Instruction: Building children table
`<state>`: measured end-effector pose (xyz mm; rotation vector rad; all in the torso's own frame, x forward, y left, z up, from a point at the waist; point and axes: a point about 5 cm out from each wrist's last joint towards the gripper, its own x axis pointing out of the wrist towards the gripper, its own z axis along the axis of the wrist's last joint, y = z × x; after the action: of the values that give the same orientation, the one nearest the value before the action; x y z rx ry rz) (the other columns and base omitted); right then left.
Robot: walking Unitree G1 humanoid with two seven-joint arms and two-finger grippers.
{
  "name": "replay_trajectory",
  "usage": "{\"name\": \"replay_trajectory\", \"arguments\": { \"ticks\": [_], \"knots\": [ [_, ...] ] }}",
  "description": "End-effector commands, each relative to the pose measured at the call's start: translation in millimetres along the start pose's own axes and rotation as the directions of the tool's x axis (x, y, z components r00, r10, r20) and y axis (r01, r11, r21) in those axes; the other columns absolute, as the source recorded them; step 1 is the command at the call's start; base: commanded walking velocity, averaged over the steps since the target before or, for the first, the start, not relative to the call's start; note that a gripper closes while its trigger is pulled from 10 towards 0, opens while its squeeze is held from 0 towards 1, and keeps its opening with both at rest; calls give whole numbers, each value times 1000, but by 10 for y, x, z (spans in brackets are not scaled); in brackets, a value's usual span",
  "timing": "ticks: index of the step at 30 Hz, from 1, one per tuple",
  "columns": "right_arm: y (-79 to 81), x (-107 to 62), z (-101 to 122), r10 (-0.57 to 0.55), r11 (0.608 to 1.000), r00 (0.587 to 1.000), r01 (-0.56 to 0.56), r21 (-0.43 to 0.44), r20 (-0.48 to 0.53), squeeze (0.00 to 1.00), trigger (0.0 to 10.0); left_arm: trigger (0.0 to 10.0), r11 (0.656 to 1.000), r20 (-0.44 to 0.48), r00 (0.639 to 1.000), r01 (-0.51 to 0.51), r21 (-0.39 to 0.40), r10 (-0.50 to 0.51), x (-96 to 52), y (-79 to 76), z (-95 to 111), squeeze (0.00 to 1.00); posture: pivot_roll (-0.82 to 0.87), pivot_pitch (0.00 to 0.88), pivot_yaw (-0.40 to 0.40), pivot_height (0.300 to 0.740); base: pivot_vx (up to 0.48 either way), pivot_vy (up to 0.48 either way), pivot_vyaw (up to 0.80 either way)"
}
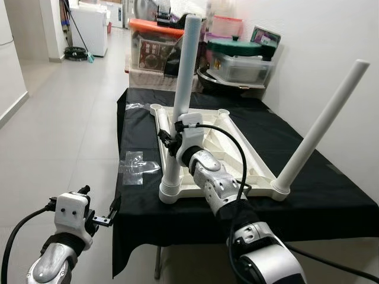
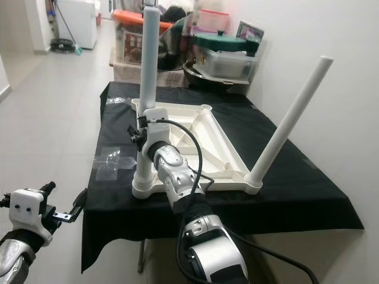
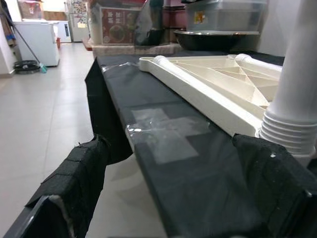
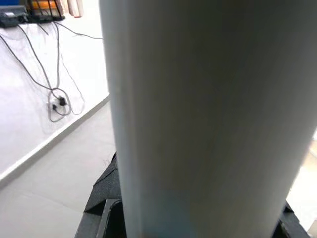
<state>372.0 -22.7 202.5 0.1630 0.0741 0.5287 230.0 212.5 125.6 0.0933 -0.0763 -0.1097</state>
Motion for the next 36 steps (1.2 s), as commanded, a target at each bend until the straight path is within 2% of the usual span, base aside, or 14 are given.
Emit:
{"name": "replay_trajectory", "arguments": {
  "ticks": [1, 5, 9, 15, 23, 25, 26, 27, 28, 29, 30, 31, 32, 36],
  "knots": [
    [-23, -28, -115, 22, 998, 997, -17, 61, -75, 0, 10000, 10000, 1000, -20, 1000, 23, -13, -24, 18, -34, -32, 0, 109, 0, -133, 740, 0, 0, 0],
    [-118, -96, 519, 119, 992, 991, -122, 30, 68, 0, 10000, 10000, 999, -2, 999, 47, -4, -47, 88, -13, 7, 0, 89, 0, -121, 740, 0, 0, 0],
    [-127, -115, 717, 144, 986, 981, -154, 71, 127, 0, 10000, 10000, 998, 22, 998, 60, -4, -60, 139, -18, 61, 0, 87, 0, -118, 740, 0, 0, 0],
    [-60, -135, 792, 174, 977, 971, -192, 97, 163, 0, 10000, 10000, 996, 52, 994, 94, -3, -93, 185, -36, 135, 0, 87, 0, -113, 740, 0, 0, 0],
    [117, -140, 798, 257, 951, 952, -280, 135, 165, 0, 10000, 10000, 956, 123, 953, 285, -68, -276, 250, -130, 343, 0, 93, 0, -108, 740, 0, 0, 0],
    [117, -140, 798, 257, 951, 952, -280, 135, 165, 0, 10000, 10000, 956, 123, 953, 285, -68, -276, 250, -130, 343, 0, 93, 0, -108, 740, 0, 0, 0],
    [210, -144, 825, 295, 937, 940, -320, 138, 172, 0, 10000, 10000, 932, 124, 929, 357, -64, -348, 279, -172, 383, 0, 89, 0, -101, 740, 0, 0, 0],
    [210, -144, 825, 295, 937, 940, -320, 138, 172, 0, 10000, 10000, 932, 124, 929, 357, -64, -348, 279, -172, 383, 0, 89, 0, -101, 740, 0, 0, 0],
    [344, -160, 859, 352, 916, 918, -378, 135, 184, 0, 10000, 10000, 902, 118, 899, 429, -51, -422, 324, -200, 415, 0, 79, 0, -90, 740, 0, 0, 0],
    [344, -160, 859, 352, 916, 918, -378, 135, 184, 0, 10000, 10000, 902, 118, 899, 429, -51, -422, 324, -200, 415, 0, 79, 0, -90, 740, 0, 0, 0],
    [491, -192, 892, 418, 887, 887, -445, 122, 197, 0, 10000, 10000, 869, 97, 867, 493, -38, -488, 383, -209, 427, 0, 75, 0, -85, 740, 0, 0, 0],
    [491, -192, 892, 418, 887, 887, -445, 122, 197, 0, 10000, 10000, 869, 97, 867, 493, -38, -488, 383, -209, 427, 0, 75, 0, -85, 740, 0, 0, 0],
    [659, -240, 913, 492, 849, 846, -519, 104, 207, 0, 10000, 10000, 838, 63, 837, 545, -20, -543, 469, -184, 428, 0, 71, 0, -78, 740, 0, 0, 0],
    [733, -270, 912, 523, 830, 827, -549, 98, 209, 0, 10000, 10000, 829, 36, 829, 559, -10, -558, 521, -147, 407, 0, 68, 0, -74, 740, 0, 0, 0]
  ]
}}
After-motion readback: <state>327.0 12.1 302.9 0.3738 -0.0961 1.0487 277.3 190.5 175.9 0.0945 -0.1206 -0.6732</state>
